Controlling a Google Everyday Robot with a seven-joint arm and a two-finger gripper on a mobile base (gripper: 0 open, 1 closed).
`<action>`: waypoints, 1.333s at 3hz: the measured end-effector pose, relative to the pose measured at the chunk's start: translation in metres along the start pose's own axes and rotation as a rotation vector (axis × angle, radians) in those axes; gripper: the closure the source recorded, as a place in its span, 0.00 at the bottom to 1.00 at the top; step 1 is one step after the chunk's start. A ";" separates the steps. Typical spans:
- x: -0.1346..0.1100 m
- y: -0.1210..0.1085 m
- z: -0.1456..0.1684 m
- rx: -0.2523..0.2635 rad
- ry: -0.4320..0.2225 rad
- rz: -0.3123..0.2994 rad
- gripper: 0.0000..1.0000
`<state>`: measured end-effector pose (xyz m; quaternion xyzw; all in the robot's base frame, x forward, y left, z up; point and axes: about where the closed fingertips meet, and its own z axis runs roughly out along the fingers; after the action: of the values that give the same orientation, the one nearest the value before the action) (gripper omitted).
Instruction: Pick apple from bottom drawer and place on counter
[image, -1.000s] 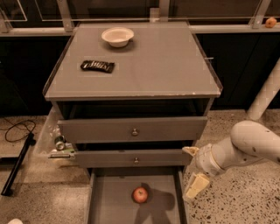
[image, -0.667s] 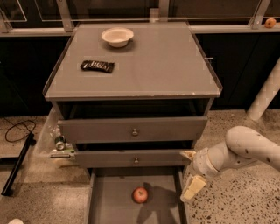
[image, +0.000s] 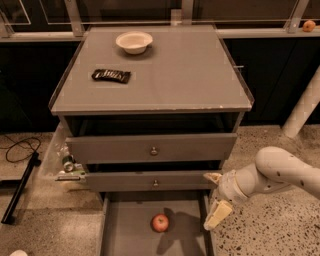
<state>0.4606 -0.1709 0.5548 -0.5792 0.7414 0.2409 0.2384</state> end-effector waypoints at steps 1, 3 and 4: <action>0.016 -0.019 0.033 0.041 -0.057 -0.034 0.00; 0.052 -0.065 0.106 0.151 -0.160 -0.219 0.00; 0.052 -0.065 0.106 0.151 -0.160 -0.218 0.00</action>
Offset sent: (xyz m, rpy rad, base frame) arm 0.0722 0.0078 -0.1234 0.1162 -0.3900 0.0132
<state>0.5208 -0.1565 0.4346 -0.6158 0.6687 0.2026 0.3642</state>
